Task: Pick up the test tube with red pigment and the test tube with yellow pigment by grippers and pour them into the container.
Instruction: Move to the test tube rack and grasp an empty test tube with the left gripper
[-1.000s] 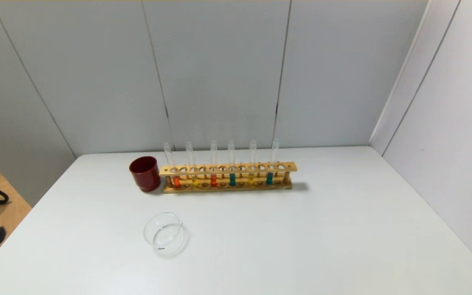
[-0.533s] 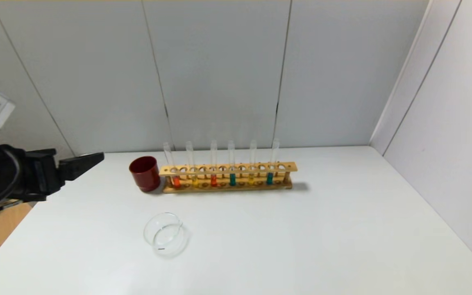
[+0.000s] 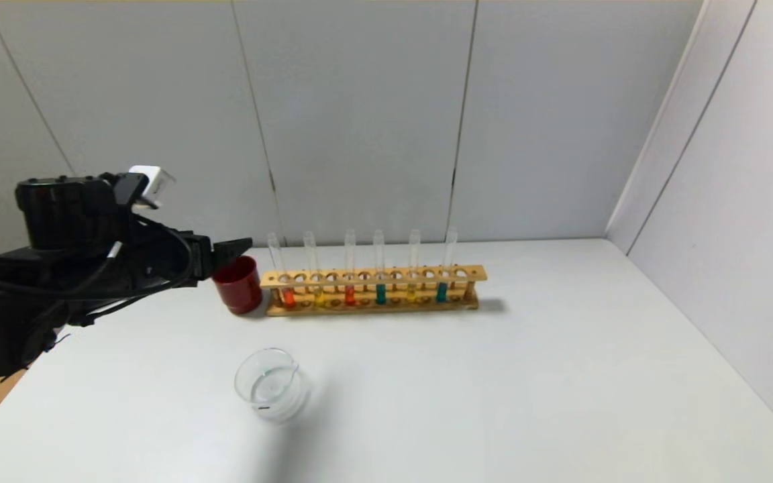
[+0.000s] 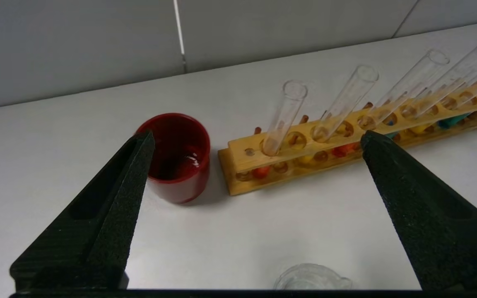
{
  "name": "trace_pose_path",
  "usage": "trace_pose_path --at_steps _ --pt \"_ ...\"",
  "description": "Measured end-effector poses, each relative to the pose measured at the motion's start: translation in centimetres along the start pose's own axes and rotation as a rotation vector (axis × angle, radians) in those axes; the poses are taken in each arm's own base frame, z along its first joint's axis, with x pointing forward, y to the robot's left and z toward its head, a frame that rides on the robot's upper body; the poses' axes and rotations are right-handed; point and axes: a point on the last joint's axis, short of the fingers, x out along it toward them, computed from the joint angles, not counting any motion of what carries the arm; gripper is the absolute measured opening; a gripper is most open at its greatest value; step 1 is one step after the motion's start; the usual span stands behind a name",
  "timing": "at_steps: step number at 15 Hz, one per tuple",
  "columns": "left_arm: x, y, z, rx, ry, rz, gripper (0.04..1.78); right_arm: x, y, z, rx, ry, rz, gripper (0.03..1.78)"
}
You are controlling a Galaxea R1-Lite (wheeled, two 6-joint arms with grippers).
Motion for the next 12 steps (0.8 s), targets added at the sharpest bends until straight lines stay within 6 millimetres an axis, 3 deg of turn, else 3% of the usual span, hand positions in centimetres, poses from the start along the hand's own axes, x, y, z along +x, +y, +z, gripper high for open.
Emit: trace_pose_path --at_steps 4,12 --pt "3.5 -1.1 -1.9 0.001 0.068 -0.044 1.75 0.0 0.0 0.0 0.0 0.0 0.0 1.75" --pt "8.1 -0.6 -4.2 -0.005 0.121 -0.029 1.75 0.0 0.0 0.0 0.0 0.0 0.0 1.75"
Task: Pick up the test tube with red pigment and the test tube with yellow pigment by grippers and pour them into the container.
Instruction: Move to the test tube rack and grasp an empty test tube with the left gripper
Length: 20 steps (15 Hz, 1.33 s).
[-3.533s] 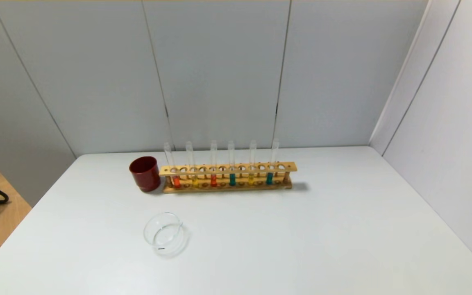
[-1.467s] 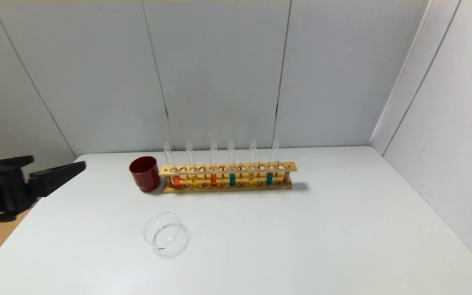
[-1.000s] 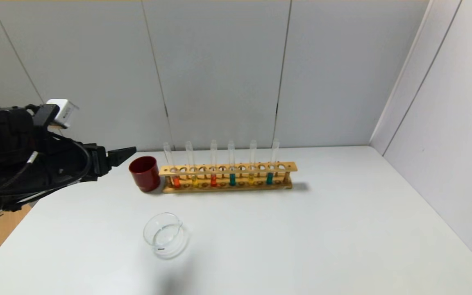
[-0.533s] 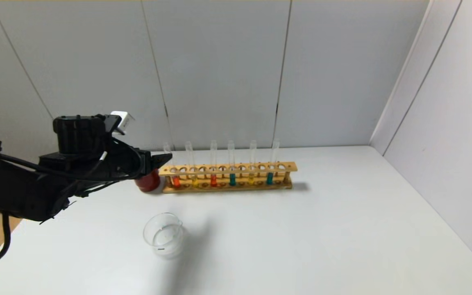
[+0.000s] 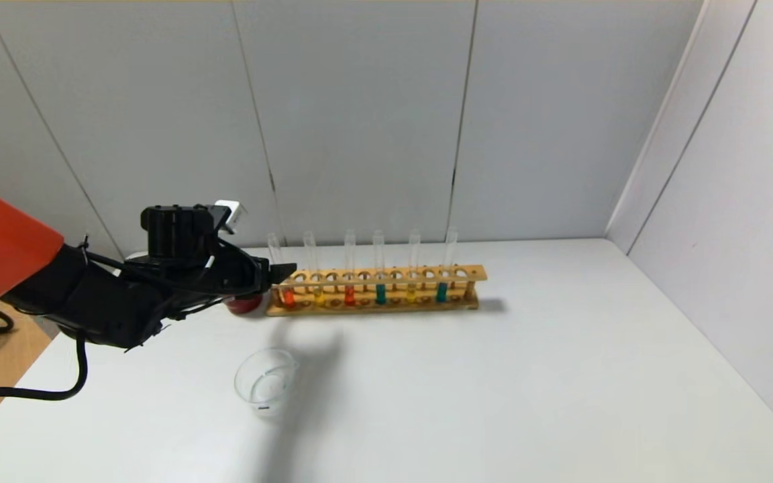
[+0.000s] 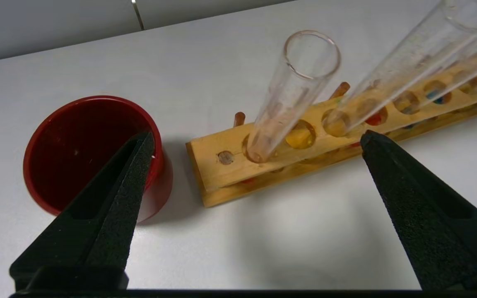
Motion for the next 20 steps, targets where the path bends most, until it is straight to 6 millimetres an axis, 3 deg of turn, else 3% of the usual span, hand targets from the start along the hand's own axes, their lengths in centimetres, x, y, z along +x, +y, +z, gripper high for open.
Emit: trace_pose_path --at_steps 6,11,14,18,20 --pt "2.5 0.5 -0.2 0.001 0.001 0.025 1.75 0.0 0.0 0.0 0.0 0.0 0.0 1.75" --pt "2.9 1.0 -0.6 0.004 0.011 0.036 1.66 0.0 0.0 0.0 0.0 0.0 0.0 1.75" --pt "3.0 0.5 -0.6 0.008 0.01 0.025 1.35 0.0 0.0 0.0 0.0 0.0 0.0 1.75" --pt "3.1 -0.2 -0.7 0.013 0.012 0.009 0.61 0.0 0.0 0.0 0.0 0.0 0.0 1.75" --pt "3.0 -0.4 -0.8 0.013 0.014 0.005 0.35 0.0 0.0 0.0 0.0 0.0 0.0 1.75"
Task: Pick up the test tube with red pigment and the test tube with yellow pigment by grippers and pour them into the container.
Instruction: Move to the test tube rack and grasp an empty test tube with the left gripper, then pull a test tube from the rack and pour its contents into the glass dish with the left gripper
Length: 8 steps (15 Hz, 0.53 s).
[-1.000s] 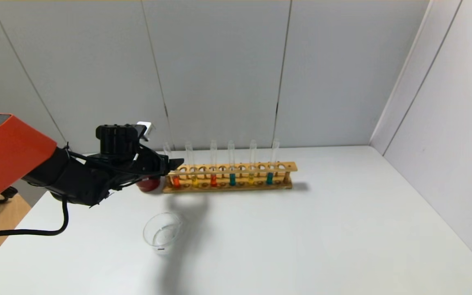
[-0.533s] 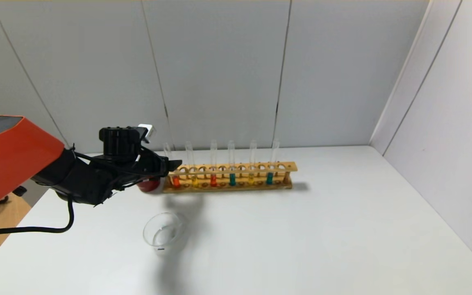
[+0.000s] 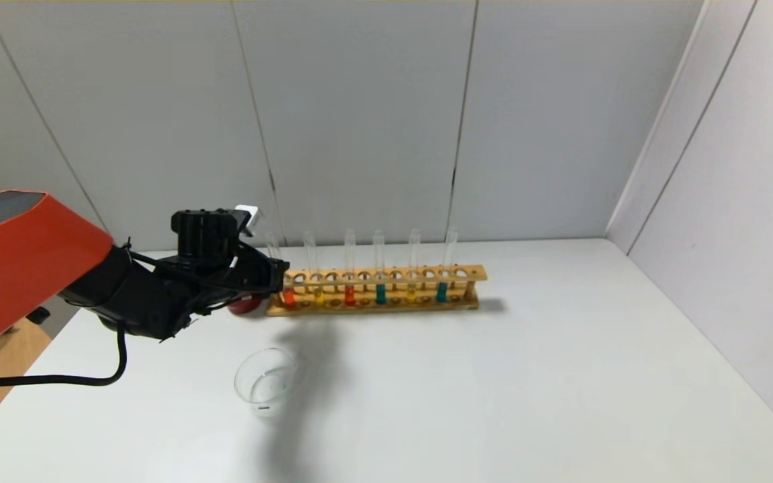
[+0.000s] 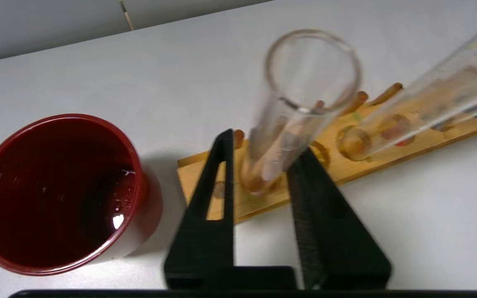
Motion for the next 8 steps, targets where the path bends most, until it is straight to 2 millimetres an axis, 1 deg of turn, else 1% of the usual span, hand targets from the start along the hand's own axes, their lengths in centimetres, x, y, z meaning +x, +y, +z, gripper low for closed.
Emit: trace_pose_path --at_steps 1,6,8 --pt "-0.01 0.0 -0.02 0.0 0.0 0.0 0.31 0.0 0.0 0.0 0.0 0.0 0.0 1.75" --pt "0.06 -0.54 -0.07 0.005 0.002 -0.003 0.3 0.0 0.0 0.0 0.0 0.0 0.0 1.75" --pt "-0.04 -0.65 0.17 0.024 -0.012 0.033 0.3 0.0 0.0 0.0 0.0 0.0 0.0 1.75"
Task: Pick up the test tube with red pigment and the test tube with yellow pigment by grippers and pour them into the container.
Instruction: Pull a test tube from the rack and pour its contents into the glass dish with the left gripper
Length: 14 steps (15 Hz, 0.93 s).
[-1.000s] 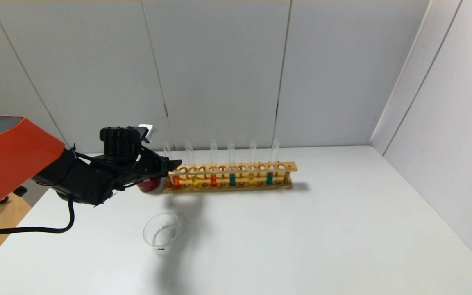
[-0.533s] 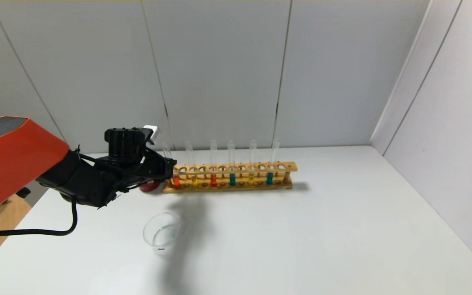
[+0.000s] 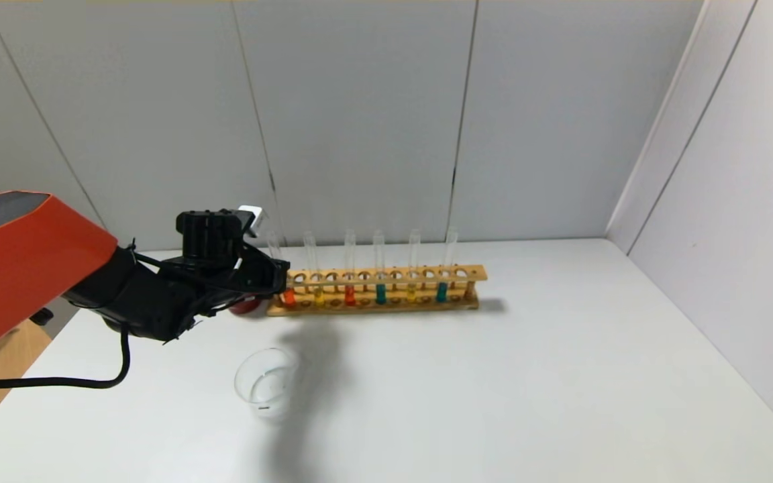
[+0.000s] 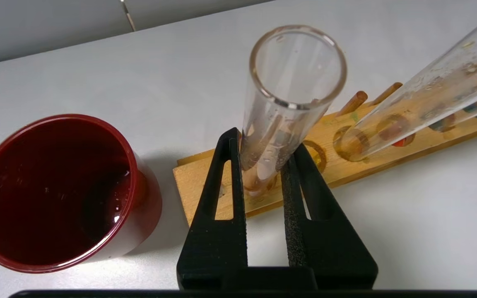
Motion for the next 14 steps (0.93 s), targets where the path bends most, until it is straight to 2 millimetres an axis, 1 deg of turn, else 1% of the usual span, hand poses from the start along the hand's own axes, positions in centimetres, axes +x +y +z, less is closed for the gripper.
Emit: trace_pose_path --at_steps 4,7,11,14 --pt "-0.7 0.0 1.6 0.082 -0.103 0.039 0.3 0.0 0.0 0.0 0.0 0.0 0.0 1.75" --pt "-2.2 -0.1 3.6 0.115 -0.156 0.045 0.3 0.0 0.0 0.0 0.0 0.0 0.0 1.75" --pt "-5.4 -0.4 6.5 0.158 -0.209 0.048 0.3 0.0 0.0 0.0 0.0 0.0 0.0 1.75" --pt "-8.6 -0.4 8.2 0.176 -0.199 0.056 0.3 0.0 0.0 0.0 0.0 0.0 0.0 1.75"
